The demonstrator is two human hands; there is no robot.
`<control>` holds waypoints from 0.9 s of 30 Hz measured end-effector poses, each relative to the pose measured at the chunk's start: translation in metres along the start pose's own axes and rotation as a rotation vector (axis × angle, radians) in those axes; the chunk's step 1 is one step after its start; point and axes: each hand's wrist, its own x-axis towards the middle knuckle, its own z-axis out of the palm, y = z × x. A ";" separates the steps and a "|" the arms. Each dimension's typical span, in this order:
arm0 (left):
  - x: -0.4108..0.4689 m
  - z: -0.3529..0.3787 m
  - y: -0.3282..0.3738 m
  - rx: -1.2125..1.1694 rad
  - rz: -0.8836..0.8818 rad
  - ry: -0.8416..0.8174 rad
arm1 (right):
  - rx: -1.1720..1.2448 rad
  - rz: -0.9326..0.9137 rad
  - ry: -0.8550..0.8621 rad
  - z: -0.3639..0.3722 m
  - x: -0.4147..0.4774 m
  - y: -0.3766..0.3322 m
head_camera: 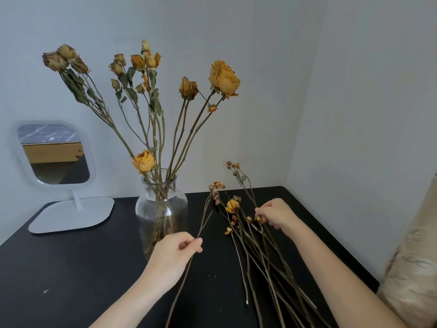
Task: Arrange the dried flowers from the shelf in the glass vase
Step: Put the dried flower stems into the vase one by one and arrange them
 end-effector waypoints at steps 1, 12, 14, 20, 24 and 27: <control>0.000 -0.001 0.000 -0.002 0.000 -0.005 | 0.032 0.022 -0.016 0.000 -0.001 0.000; -0.010 -0.015 0.007 -0.008 0.079 0.002 | 0.277 -0.172 0.003 -0.022 -0.021 -0.041; -0.017 -0.020 0.015 -0.074 0.113 0.016 | 0.309 -0.229 0.022 -0.026 -0.029 -0.055; -0.038 -0.055 0.053 -0.214 0.261 0.090 | 0.425 -0.355 0.096 -0.031 -0.056 -0.083; -0.047 -0.089 0.073 -0.318 0.363 0.199 | 0.469 -0.389 0.153 -0.031 -0.067 -0.093; -0.041 -0.113 0.081 -0.321 0.408 0.345 | 0.467 -0.405 0.173 -0.029 -0.070 -0.097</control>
